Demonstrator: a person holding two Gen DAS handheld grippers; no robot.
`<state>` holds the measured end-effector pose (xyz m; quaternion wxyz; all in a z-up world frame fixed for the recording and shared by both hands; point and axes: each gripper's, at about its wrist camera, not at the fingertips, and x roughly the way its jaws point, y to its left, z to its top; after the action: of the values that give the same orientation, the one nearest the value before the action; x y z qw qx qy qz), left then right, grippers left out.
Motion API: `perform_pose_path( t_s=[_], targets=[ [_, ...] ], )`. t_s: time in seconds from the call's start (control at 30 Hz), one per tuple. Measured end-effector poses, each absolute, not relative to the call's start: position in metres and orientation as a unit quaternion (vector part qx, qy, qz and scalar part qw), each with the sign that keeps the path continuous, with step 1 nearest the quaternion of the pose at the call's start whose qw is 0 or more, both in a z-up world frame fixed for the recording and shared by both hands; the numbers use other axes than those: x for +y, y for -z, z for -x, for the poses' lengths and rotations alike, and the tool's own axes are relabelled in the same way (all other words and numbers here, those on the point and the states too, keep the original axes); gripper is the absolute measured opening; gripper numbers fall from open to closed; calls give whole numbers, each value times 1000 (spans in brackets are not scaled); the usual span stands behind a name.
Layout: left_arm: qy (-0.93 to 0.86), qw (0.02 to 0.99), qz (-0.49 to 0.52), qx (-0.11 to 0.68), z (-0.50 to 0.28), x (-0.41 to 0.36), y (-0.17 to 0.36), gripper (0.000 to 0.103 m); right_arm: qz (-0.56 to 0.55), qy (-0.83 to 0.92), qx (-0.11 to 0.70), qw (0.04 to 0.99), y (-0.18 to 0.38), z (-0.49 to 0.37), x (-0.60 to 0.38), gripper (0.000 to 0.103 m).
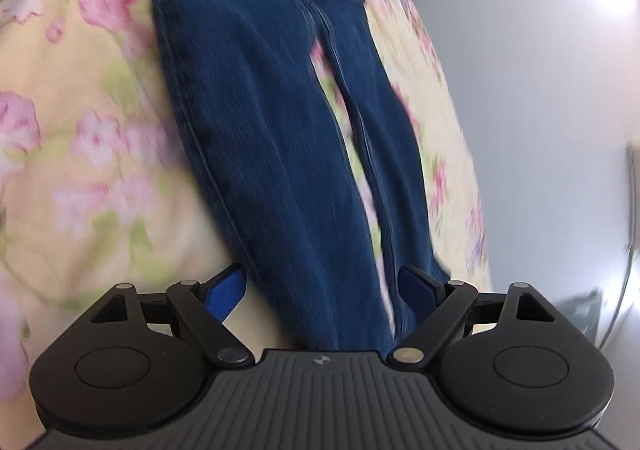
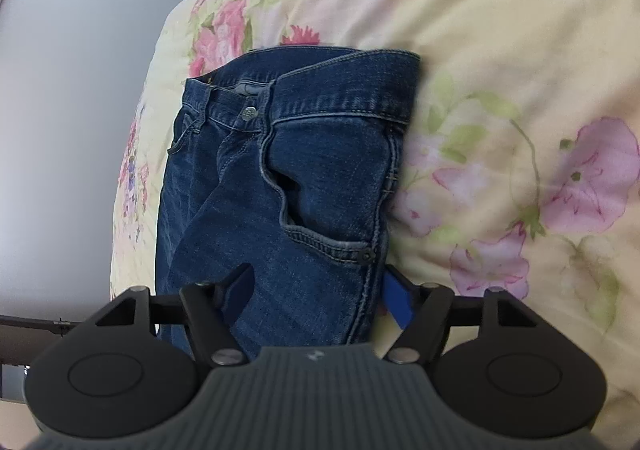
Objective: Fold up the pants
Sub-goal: 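Move the left tool to the leg hems while the right tool reaches the waistband, then grasp the leg hems with the left tool while the right tool grasps the waistband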
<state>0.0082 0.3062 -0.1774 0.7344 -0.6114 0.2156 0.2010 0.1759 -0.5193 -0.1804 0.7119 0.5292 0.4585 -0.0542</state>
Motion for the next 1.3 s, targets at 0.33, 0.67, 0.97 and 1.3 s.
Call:
perform_pose_path(
  t_s=[0.33, 0.67, 0.97, 1.3],
  targets=[
    [-235, 704, 658, 127, 11, 342, 198, 46, -536, 59, 456, 708, 188, -180, -523, 65],
    [-297, 750, 575, 136, 14, 333, 149, 7, -529, 61, 447, 719, 183, -176, -522, 16],
    [-323, 691, 613, 206, 33, 352, 196, 30, -488, 86, 474, 728, 179, -183, -516, 15],
    [-306, 704, 619, 165, 36, 357, 186, 10, -581, 74, 421, 692, 195, -162, -538, 20]
  ],
)
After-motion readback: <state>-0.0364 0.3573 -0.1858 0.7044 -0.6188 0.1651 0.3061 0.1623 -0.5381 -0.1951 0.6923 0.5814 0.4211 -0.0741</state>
